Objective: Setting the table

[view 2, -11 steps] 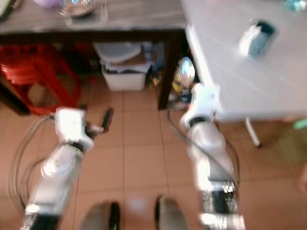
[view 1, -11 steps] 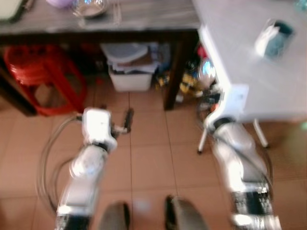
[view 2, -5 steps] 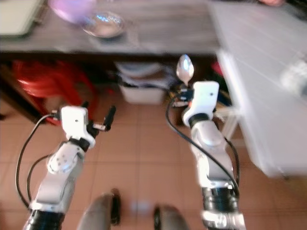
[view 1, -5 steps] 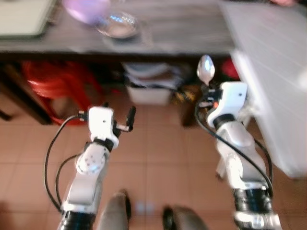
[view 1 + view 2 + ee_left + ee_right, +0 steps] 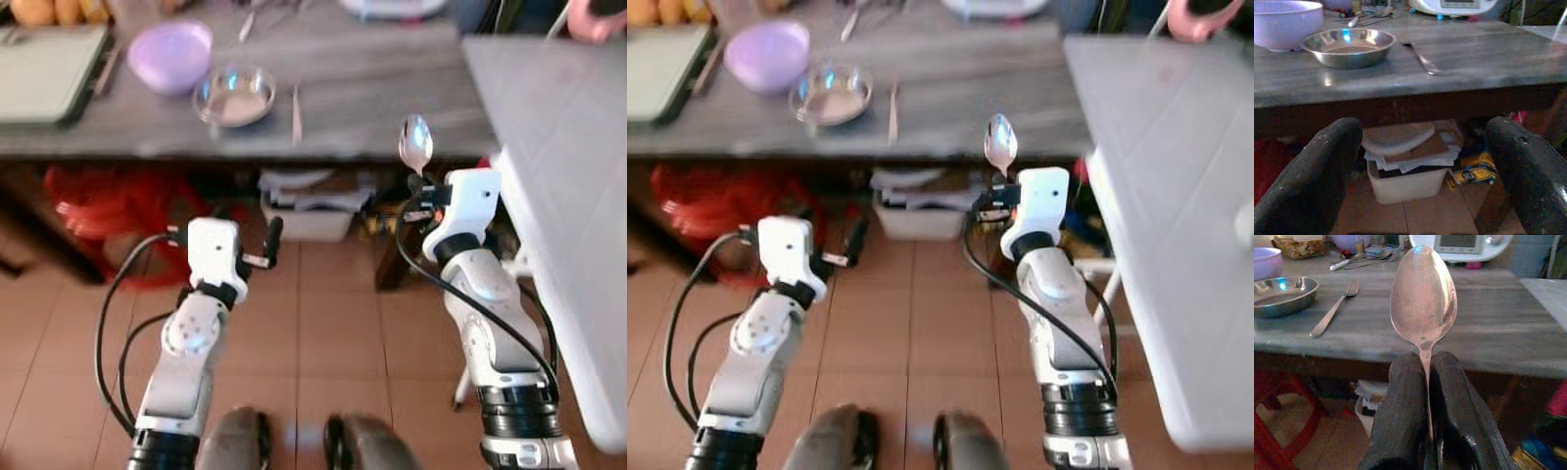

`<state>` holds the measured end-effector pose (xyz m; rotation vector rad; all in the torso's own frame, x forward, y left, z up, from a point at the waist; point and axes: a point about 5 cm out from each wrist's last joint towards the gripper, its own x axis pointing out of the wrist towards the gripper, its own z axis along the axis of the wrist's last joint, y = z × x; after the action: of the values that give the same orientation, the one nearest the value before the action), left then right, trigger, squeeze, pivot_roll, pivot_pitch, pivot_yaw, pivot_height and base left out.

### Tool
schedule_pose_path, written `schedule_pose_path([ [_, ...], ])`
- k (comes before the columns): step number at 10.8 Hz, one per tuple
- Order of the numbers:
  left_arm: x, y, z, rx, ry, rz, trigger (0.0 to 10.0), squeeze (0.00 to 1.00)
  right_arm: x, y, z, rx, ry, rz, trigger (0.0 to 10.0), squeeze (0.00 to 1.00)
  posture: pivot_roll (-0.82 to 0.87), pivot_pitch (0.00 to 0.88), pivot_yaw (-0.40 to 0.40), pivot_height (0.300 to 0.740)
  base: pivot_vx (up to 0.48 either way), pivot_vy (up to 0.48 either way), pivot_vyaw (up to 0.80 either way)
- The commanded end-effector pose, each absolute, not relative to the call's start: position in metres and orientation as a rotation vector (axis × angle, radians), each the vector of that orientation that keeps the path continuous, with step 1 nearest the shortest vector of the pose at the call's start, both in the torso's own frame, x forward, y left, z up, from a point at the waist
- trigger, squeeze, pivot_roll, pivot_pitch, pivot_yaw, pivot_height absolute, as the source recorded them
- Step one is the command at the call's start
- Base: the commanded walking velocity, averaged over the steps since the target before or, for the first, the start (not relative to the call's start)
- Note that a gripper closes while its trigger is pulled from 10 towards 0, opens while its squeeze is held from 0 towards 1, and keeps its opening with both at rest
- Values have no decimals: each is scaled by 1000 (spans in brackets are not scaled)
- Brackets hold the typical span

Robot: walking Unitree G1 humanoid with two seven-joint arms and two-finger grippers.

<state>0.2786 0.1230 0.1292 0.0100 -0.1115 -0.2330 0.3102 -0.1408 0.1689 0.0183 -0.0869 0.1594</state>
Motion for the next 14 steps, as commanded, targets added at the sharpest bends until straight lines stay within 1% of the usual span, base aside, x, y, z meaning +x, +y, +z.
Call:
schedule_pose_path([
  [1, 276, 129, 128, 25, -106, -214, 10000, 0, 310, -135, 172, 28, -101, 180, 10000, 0, -47, 206, -14, 740, 480, 0, 0],
  [5, 278, 128, 128, 15, -104, -212, 10000, 0, 311, -136, 170, 21, -96, 168, 10000, 0, -49, 206, -12, 740, 473, 0, 0],
  [7, 276, 133, 130, 18, -116, -186, 10000, 0, 310, -136, 169, 20, -93, 166, 10000, 0, -49, 208, -12, 740, 323, 339, 0],
  [10, 270, 151, 144, 47, -188, -33, 10000, 0, 309, -137, 169, 0, -102, 176, 10000, 0, -43, 214, -8, 740, 0, 0, 0],
  [11, 270, 153, 148, 52, -204, -15, 10000, 0, 309, -137, 169, 0, -104, 176, 10000, 0, -40, 215, -7, 740, 0, 0, 800],
  [12, 270, 153, 154, 82, -228, -32, 10000, 0, 309, -137, 169, 13, -106, 168, 10000, 0, -40, 215, -7, 740, 0, 0, 700],
  [13, 269, 154, 156, 97, -238, -38, 10000, 0, 310, -139, 168, 25, -103, 157, 10000, 0, -27, 219, -7, 740, 0, 0, 488],
  [14, 270, 159, 156, 97, -230, -18, 10000, 0, 313, -141, 168, 44, -97, 135, 10000, 0, -27, 219, -7, 740, 0, 0, 0],
])
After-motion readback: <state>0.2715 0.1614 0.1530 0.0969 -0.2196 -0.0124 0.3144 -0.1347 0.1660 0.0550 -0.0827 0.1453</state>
